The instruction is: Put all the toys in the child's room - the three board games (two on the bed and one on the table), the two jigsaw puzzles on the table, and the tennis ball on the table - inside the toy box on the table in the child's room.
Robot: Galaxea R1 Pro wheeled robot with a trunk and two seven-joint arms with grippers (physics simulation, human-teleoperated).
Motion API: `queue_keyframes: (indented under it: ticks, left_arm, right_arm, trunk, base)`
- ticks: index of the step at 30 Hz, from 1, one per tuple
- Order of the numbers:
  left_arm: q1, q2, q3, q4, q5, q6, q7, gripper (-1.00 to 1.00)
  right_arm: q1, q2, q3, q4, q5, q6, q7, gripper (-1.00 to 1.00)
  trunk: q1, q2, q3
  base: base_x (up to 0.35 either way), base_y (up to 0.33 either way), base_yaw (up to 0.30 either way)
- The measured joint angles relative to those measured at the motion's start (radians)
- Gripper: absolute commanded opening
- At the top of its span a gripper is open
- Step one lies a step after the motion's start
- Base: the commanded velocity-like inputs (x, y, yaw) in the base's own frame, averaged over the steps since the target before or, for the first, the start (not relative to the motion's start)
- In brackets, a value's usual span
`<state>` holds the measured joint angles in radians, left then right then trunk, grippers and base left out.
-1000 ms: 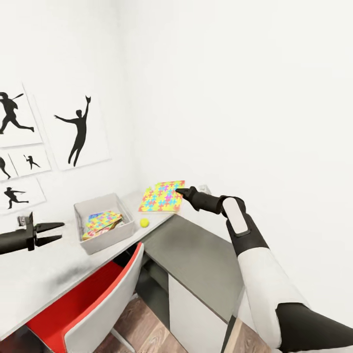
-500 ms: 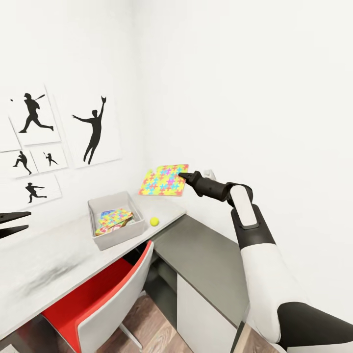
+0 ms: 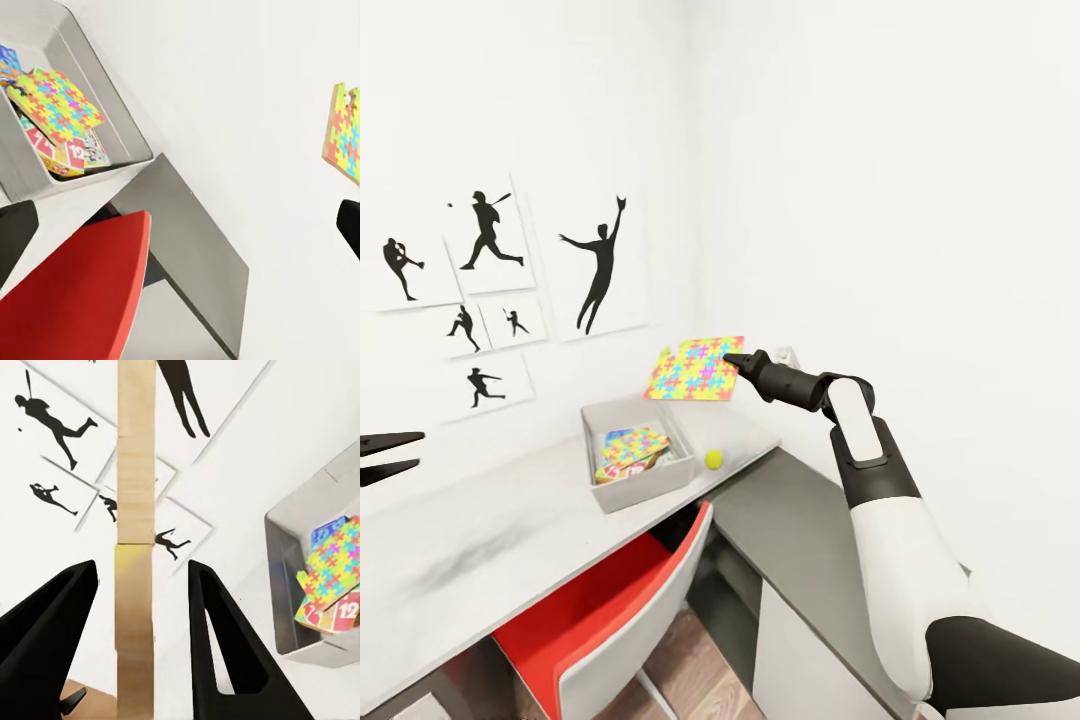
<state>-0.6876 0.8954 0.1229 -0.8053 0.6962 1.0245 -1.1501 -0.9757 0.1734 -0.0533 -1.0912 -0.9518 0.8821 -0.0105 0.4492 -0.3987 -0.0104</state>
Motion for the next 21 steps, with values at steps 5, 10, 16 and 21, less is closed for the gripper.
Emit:
queue_keyframes:
  ticks: [5,10,16,21]
  left_arm:
    - [0.000,-0.001,0.001,0.000,0.000,0.000,0.000,1.00]
    - [0.000,-0.001,0.002,0.000,0.000,0.000,0.000,1.00]
    - [0.000,0.005,0.002,0.000,0.001,0.000,-0.002,1.00]
    - [0.000,0.006,0.002,0.000,0.002,0.000,-0.002,1.00]
  right_arm:
    - [0.000,0.000,0.000,0.002,0.000,-0.001,0.000,-1.00]
    - [0.001,0.000,0.000,0.015,0.002,-0.003,-0.001,-1.00]
    - [0.001,0.000,-0.002,0.047,0.003,-0.003,-0.001,-1.00]
    - [0.001,0.000,-0.004,0.060,0.002,-0.003,-0.001,-1.00]
  trunk:
    - [0.000,0.000,-0.001]
    - [0.000,0.001,-0.005]
    - [0.000,0.001,-0.013]
    - [0.000,0.001,-0.020]
  base:
    - [0.180,0.029,0.279]
    - [0.280,0.058,0.205]
    - [0.123,0.031,0.176]
    - [0.163,0.188,0.174]
